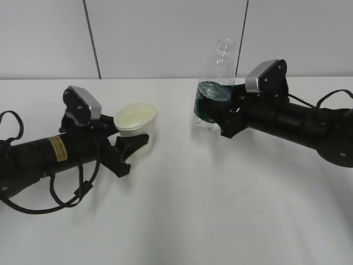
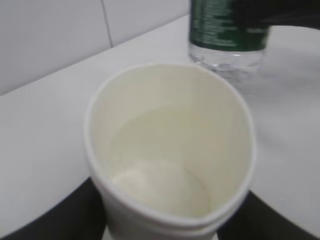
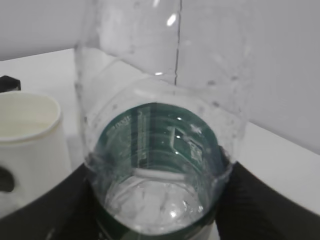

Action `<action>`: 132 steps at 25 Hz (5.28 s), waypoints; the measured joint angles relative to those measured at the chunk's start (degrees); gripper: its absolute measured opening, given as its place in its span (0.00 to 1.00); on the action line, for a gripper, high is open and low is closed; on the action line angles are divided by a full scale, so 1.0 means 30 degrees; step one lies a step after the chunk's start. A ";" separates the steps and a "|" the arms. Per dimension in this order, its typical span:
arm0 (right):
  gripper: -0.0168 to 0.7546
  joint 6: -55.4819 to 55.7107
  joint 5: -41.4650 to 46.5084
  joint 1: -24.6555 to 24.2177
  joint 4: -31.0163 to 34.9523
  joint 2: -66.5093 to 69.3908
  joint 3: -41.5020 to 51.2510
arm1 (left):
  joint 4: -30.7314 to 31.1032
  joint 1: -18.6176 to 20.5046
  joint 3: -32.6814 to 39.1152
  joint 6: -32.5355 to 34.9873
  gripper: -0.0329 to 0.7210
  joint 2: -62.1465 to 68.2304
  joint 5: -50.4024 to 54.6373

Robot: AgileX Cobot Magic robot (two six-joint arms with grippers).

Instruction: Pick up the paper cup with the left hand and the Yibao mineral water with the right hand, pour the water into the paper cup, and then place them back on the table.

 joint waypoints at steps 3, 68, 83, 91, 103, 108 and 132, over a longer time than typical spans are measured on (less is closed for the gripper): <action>0.58 0.0116 0.0287 0.0000 -0.0067 0.0000 0.0258 | -0.0050 0.0944 0.0000 0.0000 0.60 0.0000 0.0000; 0.83 -0.0757 0.0605 -0.0784 -0.3992 0.2269 0.0297 | 0.3462 0.1422 0.0000 -0.2773 0.76 0.0603 0.1402; 0.83 0.1132 0.3133 -0.0828 -0.6410 0.1406 0.0297 | 0.8837 0.3209 0.0000 -0.7575 0.79 -0.1568 0.4460; 0.81 0.1302 0.6397 -0.0828 -0.6629 0.0212 0.0297 | 1.0168 0.3229 0.0000 -0.8593 0.79 -0.3130 0.7123; 0.79 0.4438 0.9625 -0.0828 -1.0285 -0.1145 0.0297 | 1.2924 0.3229 0.0000 -1.1976 0.79 -0.4101 0.8533; 0.79 0.5851 1.0752 -0.0828 -1.1517 -0.1962 0.0297 | 1.3999 0.3229 0.0000 -1.4259 0.79 -0.4589 0.8940; 0.79 2.2339 1.3880 -0.0828 -2.0405 -0.5507 0.0327 | 2.0449 0.3229 0.0153 -2.2716 0.76 -0.7534 1.0207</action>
